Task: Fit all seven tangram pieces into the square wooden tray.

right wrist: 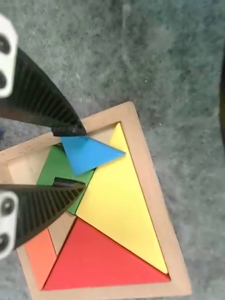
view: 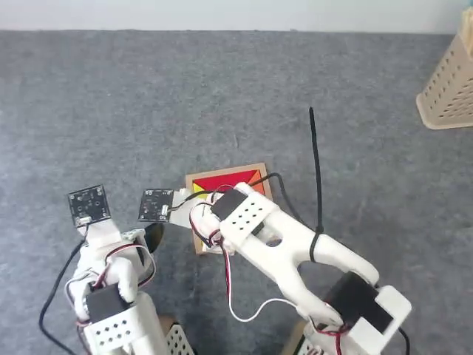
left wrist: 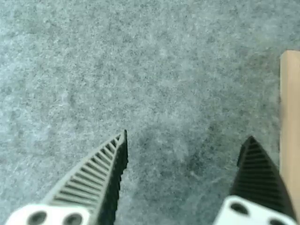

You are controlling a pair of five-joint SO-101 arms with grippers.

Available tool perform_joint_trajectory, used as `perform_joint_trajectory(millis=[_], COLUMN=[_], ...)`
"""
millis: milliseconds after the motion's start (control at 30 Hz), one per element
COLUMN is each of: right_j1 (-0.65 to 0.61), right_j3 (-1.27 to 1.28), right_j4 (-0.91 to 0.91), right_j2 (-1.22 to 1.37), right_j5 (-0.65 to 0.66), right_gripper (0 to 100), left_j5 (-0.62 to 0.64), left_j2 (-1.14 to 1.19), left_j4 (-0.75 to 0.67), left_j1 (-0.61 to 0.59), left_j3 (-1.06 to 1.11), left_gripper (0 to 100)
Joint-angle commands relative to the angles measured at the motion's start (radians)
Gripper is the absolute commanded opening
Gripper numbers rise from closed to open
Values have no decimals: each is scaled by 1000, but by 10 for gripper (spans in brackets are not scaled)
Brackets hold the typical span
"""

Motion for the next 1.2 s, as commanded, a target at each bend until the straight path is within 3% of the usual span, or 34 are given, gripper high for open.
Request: perform_joint_trajectory(millis=[0,200,367,600,833,1167], right_j1=[-1,12,102,216,110,21], right_j3=[-51,-57,-161,-86,334,345], right_j4=[15,24,108,94,-248,-285], right_j2=[-7,-18,-25,-268,-452,-317], right_j5=[17,-11,-181,-334,-400,-393], right_gripper=[149,136,4,6,6,6], left_j5=[-2,-2,-2,-2,-2,-2], left_j2=[-14,-14,-14,-14,-14,-14], left_j4=[6,6,6,6,6,6], left_j1=[-5,-5,-5,-5,-5,-5], left_j3=[-13,-13,-13,-13,-13,-13], left_gripper=[354,354,354,354,354,354])
